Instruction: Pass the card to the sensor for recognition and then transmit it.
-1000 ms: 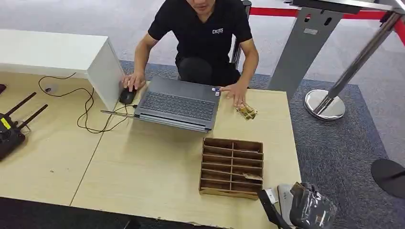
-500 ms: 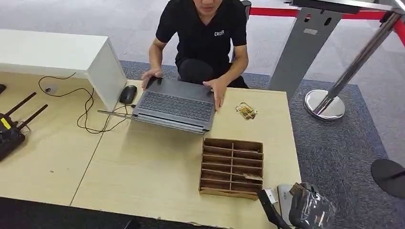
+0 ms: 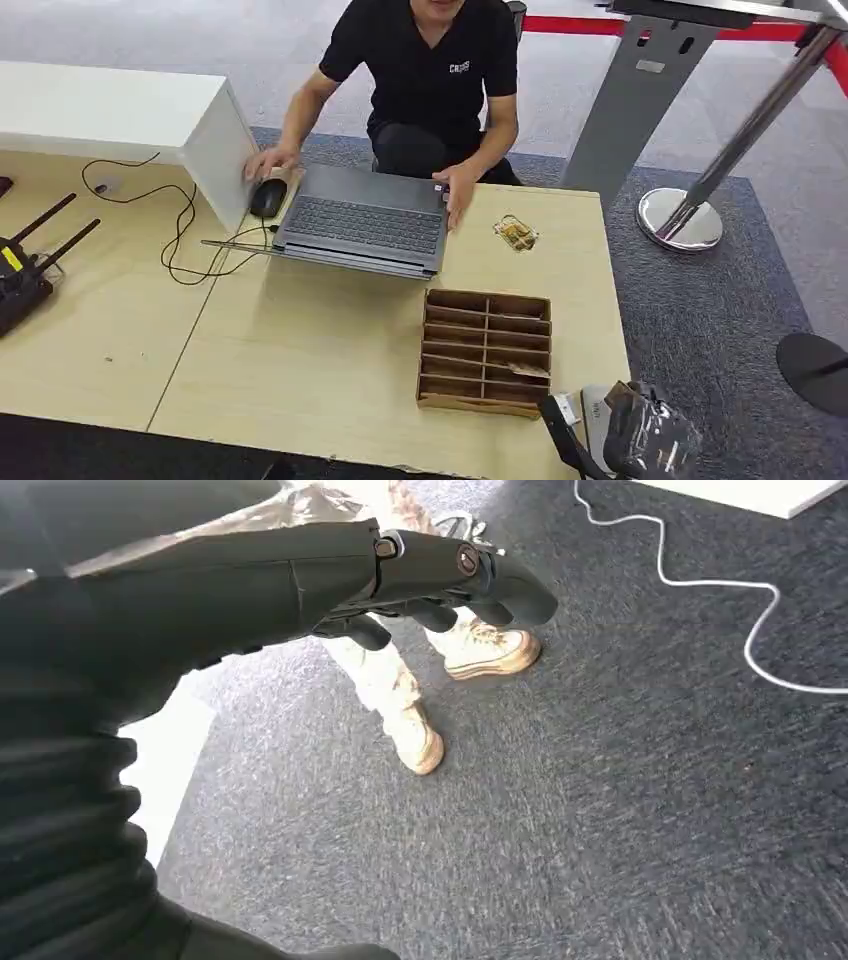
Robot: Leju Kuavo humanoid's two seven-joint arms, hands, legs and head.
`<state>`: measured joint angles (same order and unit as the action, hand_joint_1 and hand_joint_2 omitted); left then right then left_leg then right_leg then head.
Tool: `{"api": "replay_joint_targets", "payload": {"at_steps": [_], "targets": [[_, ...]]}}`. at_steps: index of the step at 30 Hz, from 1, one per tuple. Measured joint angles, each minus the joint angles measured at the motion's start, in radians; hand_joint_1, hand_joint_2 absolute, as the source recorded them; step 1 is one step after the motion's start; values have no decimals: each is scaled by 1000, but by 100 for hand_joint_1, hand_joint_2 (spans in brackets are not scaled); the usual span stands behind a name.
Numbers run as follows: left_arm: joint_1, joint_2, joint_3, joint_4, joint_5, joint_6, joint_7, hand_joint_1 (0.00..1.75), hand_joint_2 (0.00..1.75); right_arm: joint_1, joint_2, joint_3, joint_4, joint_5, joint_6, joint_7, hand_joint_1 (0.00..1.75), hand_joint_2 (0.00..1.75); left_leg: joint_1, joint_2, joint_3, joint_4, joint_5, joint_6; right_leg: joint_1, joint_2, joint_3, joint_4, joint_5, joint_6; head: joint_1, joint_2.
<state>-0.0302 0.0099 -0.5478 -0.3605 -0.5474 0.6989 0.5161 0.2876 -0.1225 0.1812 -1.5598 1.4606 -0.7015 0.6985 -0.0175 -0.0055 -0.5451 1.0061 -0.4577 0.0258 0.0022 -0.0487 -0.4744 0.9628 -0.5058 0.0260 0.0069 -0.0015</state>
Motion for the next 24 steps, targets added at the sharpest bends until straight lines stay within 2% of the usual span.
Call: {"api": "replay_joint_targets", "payload": {"at_steps": [10, 20, 24], "targets": [[-2, 0, -1, 3, 16, 0, -25, 0, 175, -52, -13, 3, -126, 54, 0, 0, 175, 175, 0, 0, 0, 0, 0, 0, 0, 0, 0, 0, 0, 0, 0, 0], [-3, 0, -3, 8, 31, 0, -42, 0, 175, -95, -28, 35, -220, 31, 0, -2, 175, 175, 0, 0, 0, 0, 0, 0, 0, 0, 0, 0, 0, 0, 0, 0], [-4, 0, -6, 8, 31, 0, -44, 0, 175, -117, -25, 54, -245, -24, 0, -59, 175, 175, 0, 0, 0, 0, 0, 0, 0, 0, 0, 0, 0, 0, 0, 0]]}}
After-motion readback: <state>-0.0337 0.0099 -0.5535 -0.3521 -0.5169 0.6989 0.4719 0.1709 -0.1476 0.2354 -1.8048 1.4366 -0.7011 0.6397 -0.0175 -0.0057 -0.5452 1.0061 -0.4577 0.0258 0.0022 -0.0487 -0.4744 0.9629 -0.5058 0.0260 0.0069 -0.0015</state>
